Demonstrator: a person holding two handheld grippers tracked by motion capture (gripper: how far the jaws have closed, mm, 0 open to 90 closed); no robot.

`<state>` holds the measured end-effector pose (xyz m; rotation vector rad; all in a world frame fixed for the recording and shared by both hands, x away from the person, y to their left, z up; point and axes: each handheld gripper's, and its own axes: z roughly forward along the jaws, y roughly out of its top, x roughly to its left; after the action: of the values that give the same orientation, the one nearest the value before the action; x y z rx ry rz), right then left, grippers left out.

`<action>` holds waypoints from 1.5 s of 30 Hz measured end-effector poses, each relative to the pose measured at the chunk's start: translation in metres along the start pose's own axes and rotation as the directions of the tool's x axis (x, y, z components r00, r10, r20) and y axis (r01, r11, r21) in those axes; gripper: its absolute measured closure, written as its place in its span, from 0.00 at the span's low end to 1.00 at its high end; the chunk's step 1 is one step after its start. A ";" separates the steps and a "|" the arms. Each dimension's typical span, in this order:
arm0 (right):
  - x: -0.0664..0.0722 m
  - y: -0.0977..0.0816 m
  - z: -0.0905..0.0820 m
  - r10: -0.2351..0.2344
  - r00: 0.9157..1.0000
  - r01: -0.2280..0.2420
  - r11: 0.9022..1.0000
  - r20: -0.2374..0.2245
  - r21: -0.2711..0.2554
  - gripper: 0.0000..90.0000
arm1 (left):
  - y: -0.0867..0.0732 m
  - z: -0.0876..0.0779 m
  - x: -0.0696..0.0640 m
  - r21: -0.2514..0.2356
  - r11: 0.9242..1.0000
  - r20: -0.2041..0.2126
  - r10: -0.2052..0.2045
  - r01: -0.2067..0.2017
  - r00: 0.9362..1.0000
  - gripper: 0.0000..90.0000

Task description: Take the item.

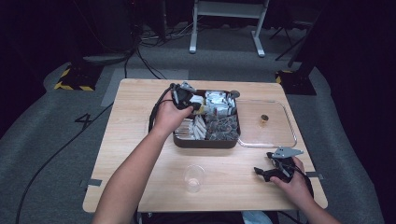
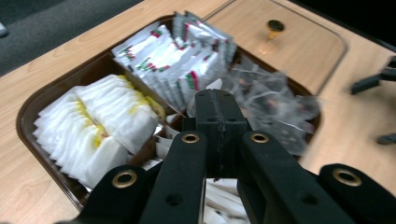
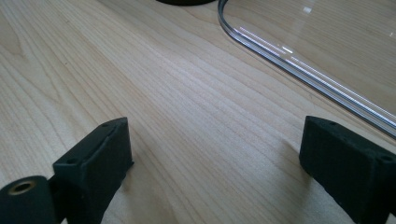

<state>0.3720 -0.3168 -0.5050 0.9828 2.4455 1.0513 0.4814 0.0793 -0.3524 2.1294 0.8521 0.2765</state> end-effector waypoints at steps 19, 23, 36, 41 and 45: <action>0.000 0.001 0.001 0.009 1.000 -0.009 1.000 0.003 -0.001 0.10 | -0.034 -0.065 -0.060 -0.100 0.992 0.049 0.084 -0.078 0.995 1.00; 0.000 0.001 0.001 0.009 1.000 -0.009 1.000 0.003 -0.001 0.10 | -0.047 -0.080 -0.070 -0.135 0.986 0.063 0.103 -0.094 0.993 1.00; 0.001 0.001 0.001 0.009 1.000 -0.009 1.000 0.004 -0.001 0.11 | -0.081 -0.095 -0.099 -0.159 0.981 0.099 0.125 -0.108 0.987 1.00; 0.001 0.001 0.001 0.010 1.000 -0.010 1.000 0.004 -0.001 0.11 | -0.095 -0.094 -0.107 -0.171 0.980 0.102 0.118 -0.099 0.988 1.00; 0.001 0.001 0.001 0.010 1.000 -0.010 1.000 0.005 -0.001 0.11 | -0.102 -0.092 -0.109 -0.173 0.980 0.101 0.118 -0.100 0.988 1.00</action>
<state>0.3722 -0.3158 -0.5049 0.9968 2.4385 1.0524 0.3090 0.1092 -0.3604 2.0167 0.6270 0.2743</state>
